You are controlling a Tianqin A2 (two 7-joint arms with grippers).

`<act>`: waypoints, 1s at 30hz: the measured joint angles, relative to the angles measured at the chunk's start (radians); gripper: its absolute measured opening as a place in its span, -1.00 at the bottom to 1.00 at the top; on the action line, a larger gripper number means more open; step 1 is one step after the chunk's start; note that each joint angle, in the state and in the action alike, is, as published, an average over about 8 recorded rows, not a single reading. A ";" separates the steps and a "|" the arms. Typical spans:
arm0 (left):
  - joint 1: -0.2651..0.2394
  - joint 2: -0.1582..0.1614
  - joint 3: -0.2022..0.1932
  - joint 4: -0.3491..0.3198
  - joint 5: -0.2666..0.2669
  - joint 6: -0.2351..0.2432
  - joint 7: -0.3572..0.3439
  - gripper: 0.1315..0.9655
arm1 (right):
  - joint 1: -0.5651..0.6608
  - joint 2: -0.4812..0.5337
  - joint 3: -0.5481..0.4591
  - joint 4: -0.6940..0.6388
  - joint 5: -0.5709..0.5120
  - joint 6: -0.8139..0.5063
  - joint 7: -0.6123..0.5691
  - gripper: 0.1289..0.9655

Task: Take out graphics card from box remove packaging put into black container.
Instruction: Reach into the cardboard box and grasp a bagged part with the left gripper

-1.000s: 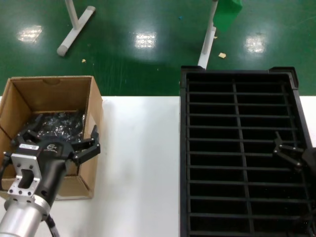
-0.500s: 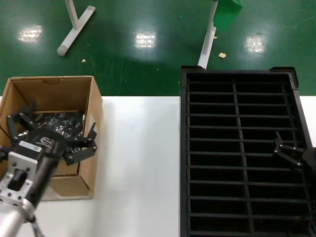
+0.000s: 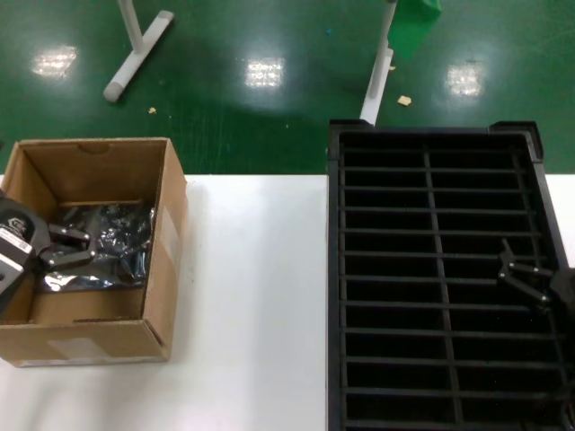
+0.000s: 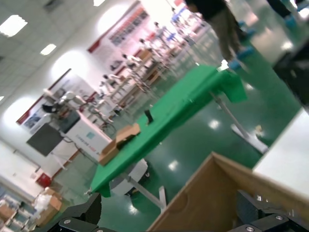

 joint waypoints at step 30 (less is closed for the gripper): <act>-0.511 -0.145 0.236 0.451 0.332 0.657 -0.076 1.00 | 0.000 0.000 0.000 0.000 0.000 0.000 0.000 1.00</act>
